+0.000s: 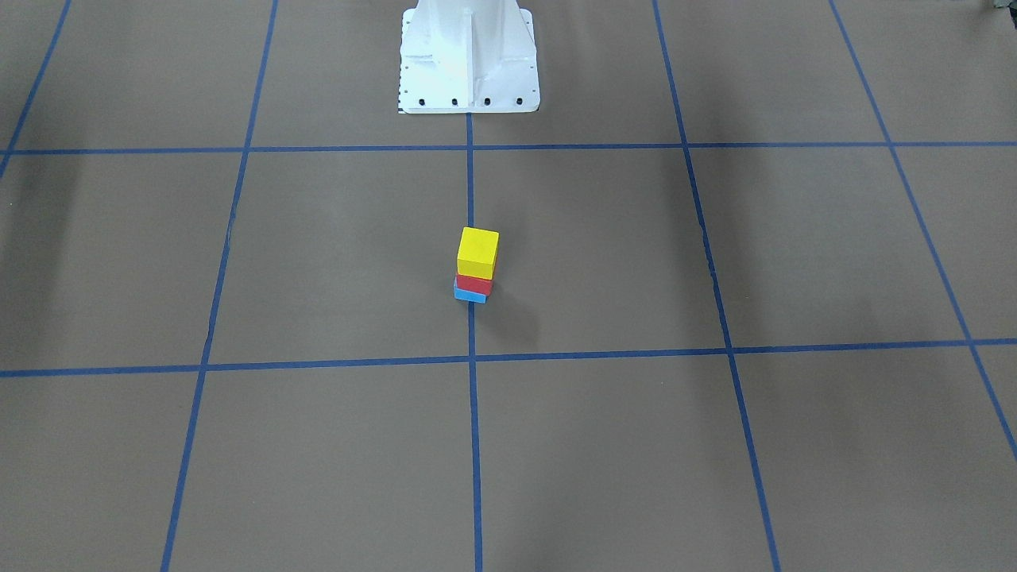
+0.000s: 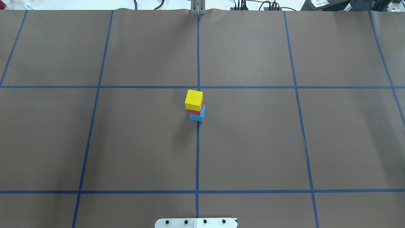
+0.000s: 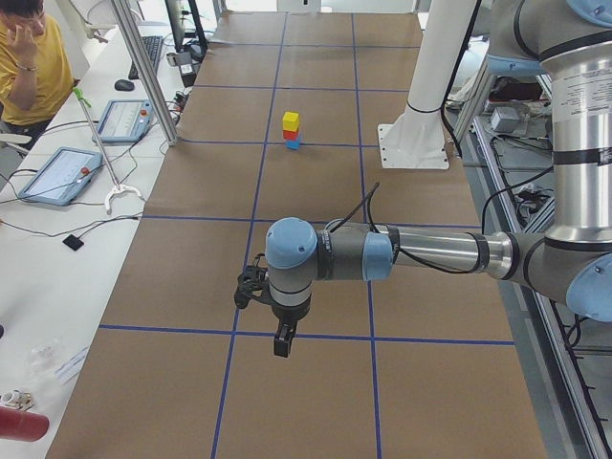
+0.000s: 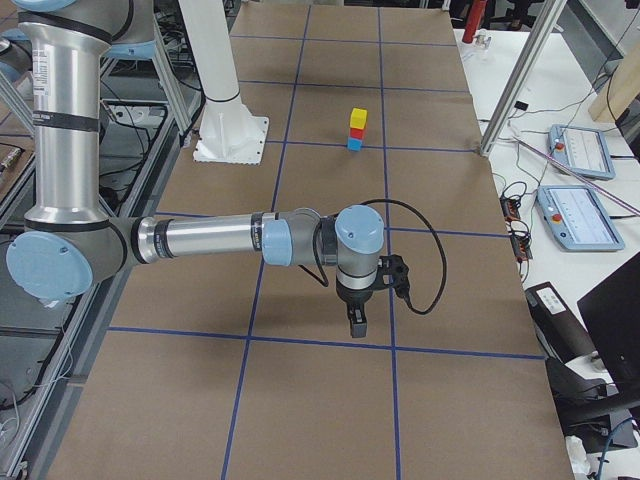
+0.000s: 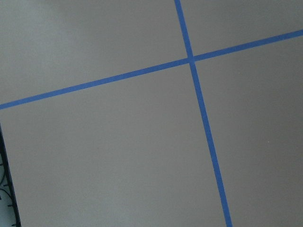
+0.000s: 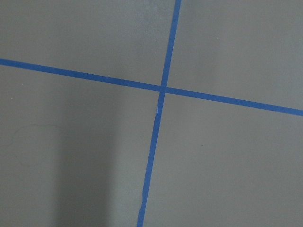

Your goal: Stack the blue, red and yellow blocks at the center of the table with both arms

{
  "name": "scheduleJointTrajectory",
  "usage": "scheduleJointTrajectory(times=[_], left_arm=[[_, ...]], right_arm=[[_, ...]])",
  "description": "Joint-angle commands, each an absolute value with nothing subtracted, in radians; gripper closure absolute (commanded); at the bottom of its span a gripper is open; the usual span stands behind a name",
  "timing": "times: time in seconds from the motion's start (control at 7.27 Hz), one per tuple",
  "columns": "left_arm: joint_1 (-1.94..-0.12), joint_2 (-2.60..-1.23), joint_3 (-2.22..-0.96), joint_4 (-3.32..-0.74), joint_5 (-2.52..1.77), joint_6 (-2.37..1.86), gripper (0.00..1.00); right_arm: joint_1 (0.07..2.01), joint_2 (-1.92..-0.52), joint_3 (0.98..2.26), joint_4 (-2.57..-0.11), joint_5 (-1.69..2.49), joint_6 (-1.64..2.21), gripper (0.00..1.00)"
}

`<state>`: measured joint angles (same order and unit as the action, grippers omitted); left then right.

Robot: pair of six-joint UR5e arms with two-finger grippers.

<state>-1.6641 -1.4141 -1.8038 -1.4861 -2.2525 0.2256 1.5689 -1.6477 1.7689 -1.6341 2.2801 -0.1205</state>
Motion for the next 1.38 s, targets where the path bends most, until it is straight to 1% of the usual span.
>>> scheduleJointTrajectory(times=[0.0, 0.28, 1.24], left_arm=[[-1.664, -1.414, -1.812, -1.502, -2.258, 0.037, 0.00], [-1.663, -1.416, -1.844, -1.503, -2.260, 0.041, 0.00], [-1.649, -1.413, -1.835, -1.523, -2.260, 0.040, 0.00]], right_arm=[[1.569, -1.640, 1.772, -1.632, 2.276, -0.121, 0.00], [1.569, -1.628, 1.770, -1.632, 2.275, -0.121, 0.00], [1.569, -1.631, 1.769, -1.634, 2.276, -0.120, 0.00]])
